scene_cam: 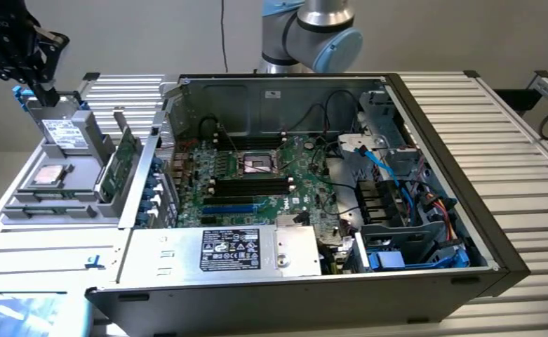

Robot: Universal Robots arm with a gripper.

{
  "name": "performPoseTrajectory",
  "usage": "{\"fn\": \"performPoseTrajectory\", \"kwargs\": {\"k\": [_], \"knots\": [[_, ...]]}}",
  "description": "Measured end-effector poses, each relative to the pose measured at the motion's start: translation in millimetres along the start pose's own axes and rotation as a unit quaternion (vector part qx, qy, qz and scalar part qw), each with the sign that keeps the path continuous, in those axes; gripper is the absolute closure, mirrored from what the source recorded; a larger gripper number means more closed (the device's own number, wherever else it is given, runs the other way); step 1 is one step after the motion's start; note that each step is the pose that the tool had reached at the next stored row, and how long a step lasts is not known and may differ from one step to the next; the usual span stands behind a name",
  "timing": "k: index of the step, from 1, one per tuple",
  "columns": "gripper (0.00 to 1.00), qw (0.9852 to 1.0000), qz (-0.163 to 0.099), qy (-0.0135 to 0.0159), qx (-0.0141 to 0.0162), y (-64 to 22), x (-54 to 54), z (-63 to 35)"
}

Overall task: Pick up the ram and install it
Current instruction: 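Reach for the ram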

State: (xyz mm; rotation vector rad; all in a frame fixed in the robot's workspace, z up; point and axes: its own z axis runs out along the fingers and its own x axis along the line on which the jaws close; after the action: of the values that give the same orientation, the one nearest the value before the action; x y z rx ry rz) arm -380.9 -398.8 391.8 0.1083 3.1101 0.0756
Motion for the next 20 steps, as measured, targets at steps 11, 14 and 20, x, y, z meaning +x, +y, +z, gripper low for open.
{"fn": "performPoseTrajectory", "kwargs": {"k": [11,14,20], "knots": [[0.88,1.0000,-0.001,0.0001,-0.0001,-11.0,37.8,-0.5],[0.88,1.0000,-0.001,0.0000,-0.0002,-15.5,40.9,0.2],[0.88,1.0000,-0.002,0.0001,-0.0001,-16.1,41.1,3.9]]}}
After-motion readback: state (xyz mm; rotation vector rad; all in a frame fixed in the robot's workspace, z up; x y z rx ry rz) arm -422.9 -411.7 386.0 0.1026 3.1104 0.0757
